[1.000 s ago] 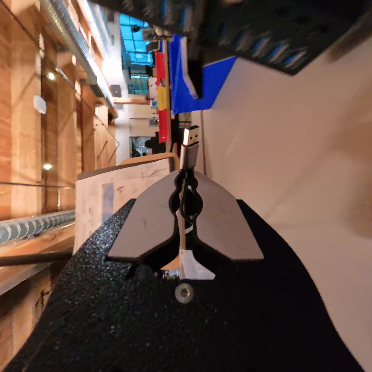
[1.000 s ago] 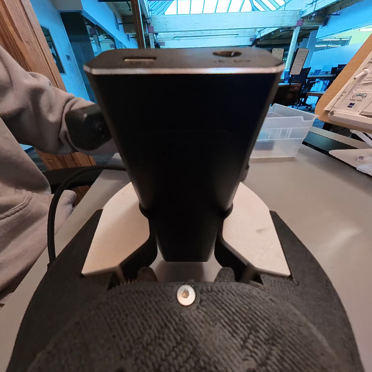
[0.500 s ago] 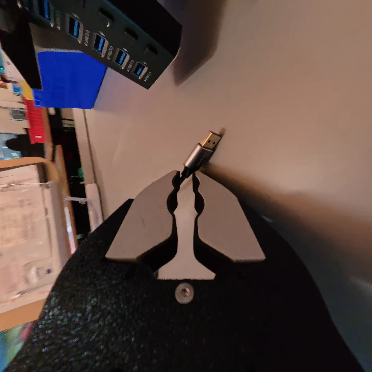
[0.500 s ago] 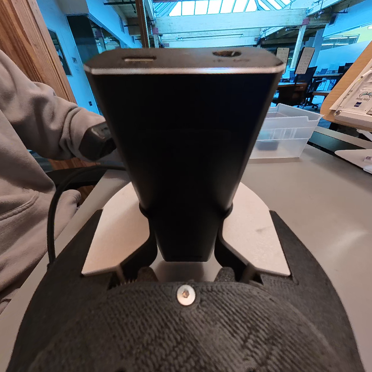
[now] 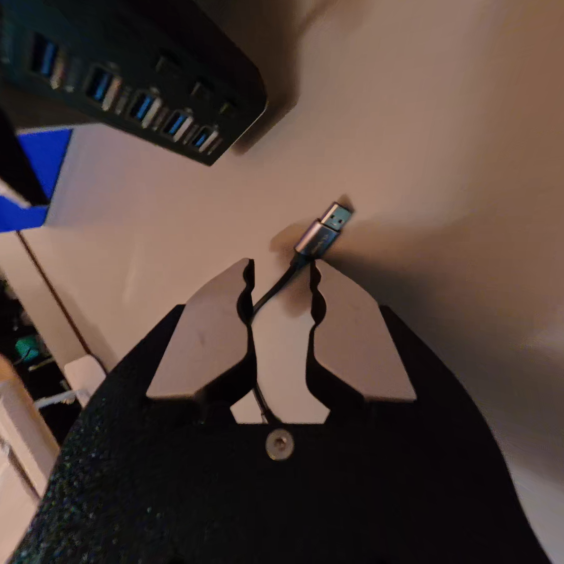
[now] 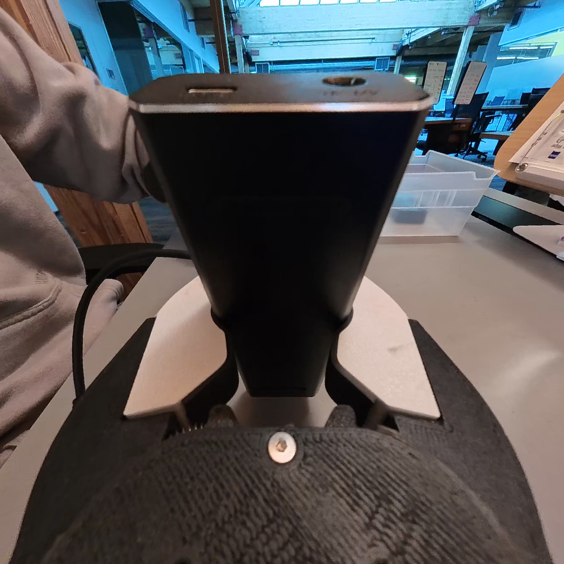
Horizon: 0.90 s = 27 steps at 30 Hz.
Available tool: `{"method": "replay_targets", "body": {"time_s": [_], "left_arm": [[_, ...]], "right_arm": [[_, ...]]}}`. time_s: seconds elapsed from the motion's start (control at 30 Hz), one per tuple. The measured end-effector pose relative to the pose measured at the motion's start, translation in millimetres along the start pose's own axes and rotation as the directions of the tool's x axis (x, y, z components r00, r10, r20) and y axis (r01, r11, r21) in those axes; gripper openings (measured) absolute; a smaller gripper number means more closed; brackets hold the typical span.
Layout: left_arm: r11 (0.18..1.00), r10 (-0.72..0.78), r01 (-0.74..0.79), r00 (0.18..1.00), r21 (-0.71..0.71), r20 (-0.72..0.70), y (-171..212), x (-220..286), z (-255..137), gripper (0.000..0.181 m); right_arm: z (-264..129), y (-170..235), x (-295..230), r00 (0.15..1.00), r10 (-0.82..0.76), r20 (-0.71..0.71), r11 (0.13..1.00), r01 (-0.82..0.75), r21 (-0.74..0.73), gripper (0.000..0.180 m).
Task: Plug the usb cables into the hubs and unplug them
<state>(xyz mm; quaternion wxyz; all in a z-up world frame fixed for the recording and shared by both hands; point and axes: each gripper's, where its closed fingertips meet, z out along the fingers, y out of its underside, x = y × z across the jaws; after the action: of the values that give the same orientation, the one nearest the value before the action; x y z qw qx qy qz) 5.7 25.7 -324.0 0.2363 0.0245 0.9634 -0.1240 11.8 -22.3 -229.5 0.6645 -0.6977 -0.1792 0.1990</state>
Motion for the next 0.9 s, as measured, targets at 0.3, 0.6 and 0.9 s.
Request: {"method": "replay_targets", "body": {"time_s": [0.3,0.6,0.9], "left_arm": [[0.988,-0.144,0.143,0.990,0.066,0.014,-4.1,-18.2,2.3,0.009],[0.972,-0.235,0.161,0.668,0.171,0.706,1.7,-72.6,-71.3,0.007],[0.998,0.009,0.056,0.456,-0.039,0.890,-8.0,-81.6,-93.3,0.007]], "right_arm": [[-5.0,-5.0,2.3,1.000,0.012,-0.008,0.999,-0.012,0.045,0.072],[-3.5,-1.7,15.4,0.994,0.045,-0.099,0.999,-0.043,0.022,0.072],[-2.5,-0.5,16.0,0.993,0.042,-0.109,0.999,-0.041,0.011,0.072]]}}
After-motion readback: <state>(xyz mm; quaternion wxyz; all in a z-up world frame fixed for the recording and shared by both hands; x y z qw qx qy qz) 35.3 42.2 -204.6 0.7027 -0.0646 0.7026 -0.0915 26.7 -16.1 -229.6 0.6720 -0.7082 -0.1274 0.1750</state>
